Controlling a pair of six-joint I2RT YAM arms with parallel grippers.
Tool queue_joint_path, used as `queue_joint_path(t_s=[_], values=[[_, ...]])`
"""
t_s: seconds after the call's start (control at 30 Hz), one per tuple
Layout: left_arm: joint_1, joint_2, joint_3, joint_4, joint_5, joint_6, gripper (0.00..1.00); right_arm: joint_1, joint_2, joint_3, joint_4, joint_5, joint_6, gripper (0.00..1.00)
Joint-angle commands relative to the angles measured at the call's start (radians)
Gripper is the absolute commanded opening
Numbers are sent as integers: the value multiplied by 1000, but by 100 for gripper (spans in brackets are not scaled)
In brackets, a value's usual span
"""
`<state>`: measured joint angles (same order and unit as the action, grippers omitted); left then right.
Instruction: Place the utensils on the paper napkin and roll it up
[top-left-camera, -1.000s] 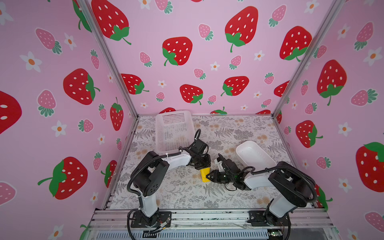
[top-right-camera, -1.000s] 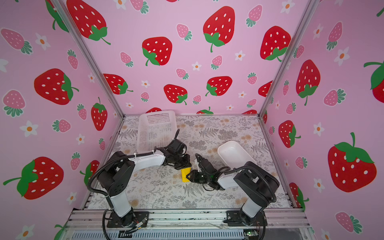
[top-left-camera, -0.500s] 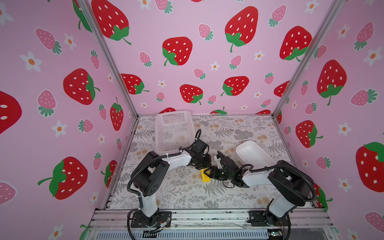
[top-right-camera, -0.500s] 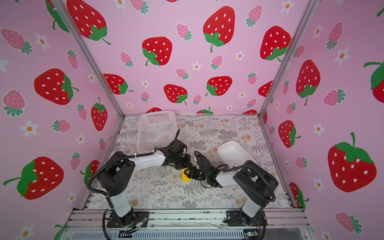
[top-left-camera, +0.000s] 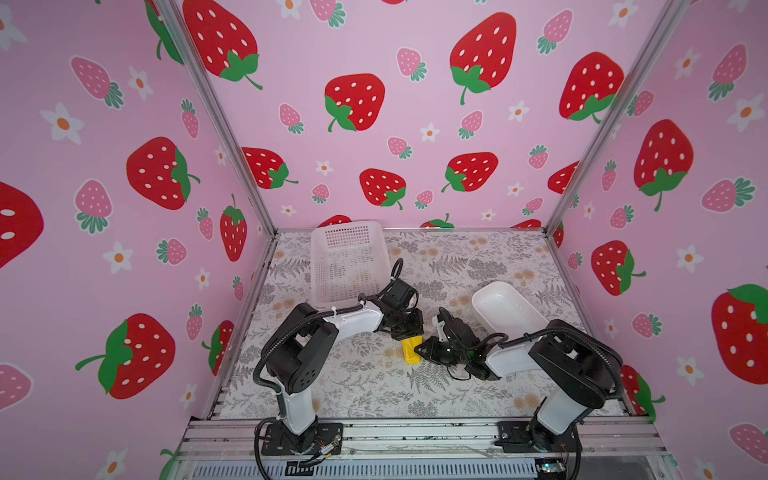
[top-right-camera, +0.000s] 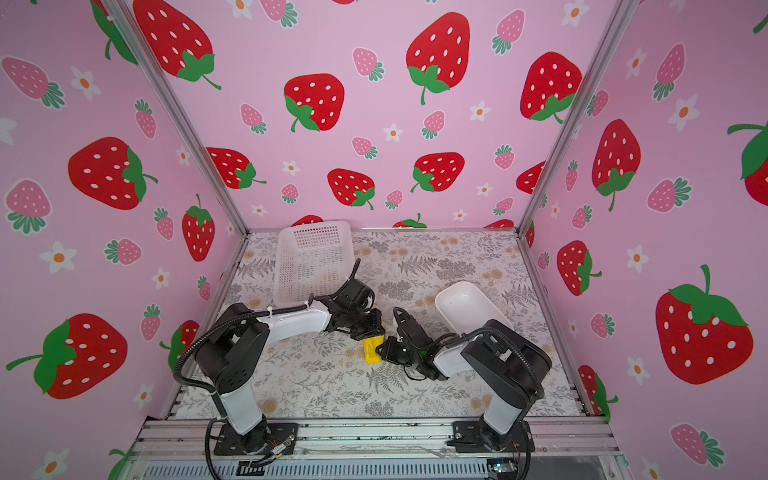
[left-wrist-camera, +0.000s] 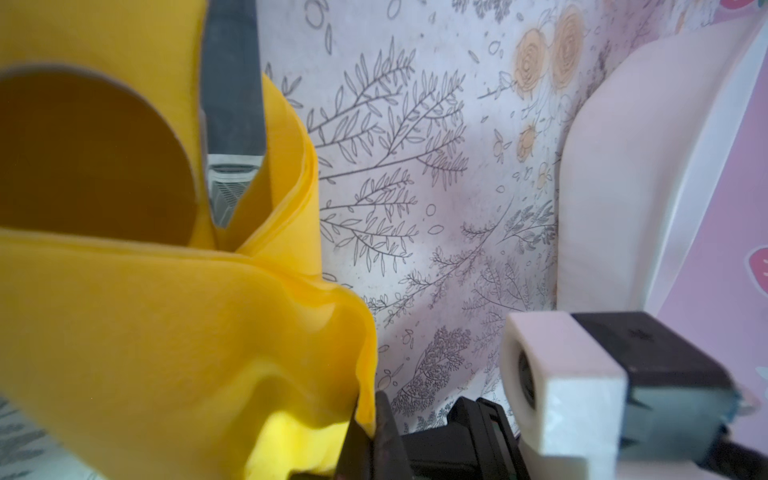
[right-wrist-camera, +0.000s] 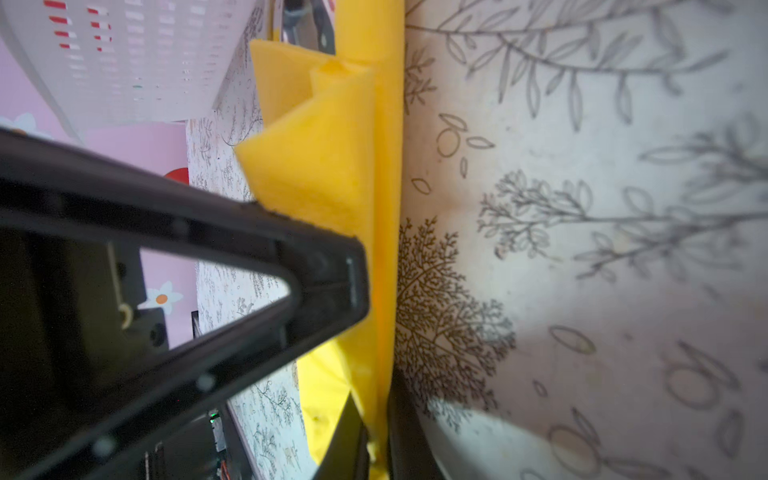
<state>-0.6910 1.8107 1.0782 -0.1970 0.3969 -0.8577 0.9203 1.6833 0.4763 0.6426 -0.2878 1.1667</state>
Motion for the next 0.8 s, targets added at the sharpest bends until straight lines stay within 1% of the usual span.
queue_joint_path(t_s=[0.0,0.07,0.13,0.2,0.27,0.33,0.47,0.5,0.63,0.77], values=[[-3,-67,44,-36,8,21,13,0,1,-31,-49,0,28,9],[-3,-100,42,-62,-10,36,24,1,3,-31,-47,-2,29,9],[0,-139,29,-87,-40,49,33,1,7,-31,-47,-2,30,8],[5,-179,3,-102,-72,52,37,1,7,-32,-47,0,30,7],[19,-217,-36,-100,-88,50,38,1,3,-32,-49,0,31,7],[38,-239,-79,-88,-86,39,36,0,-3,-32,-50,3,31,7],[67,-240,-136,-43,-56,27,22,0,-7,-36,-57,8,27,7],[68,-234,-141,-33,-42,26,20,-1,-7,-37,-57,7,27,7],[68,-183,-143,6,3,18,14,0,-18,-40,-51,7,26,7],[67,-147,-143,39,19,7,12,0,-16,-36,-49,1,19,7]])
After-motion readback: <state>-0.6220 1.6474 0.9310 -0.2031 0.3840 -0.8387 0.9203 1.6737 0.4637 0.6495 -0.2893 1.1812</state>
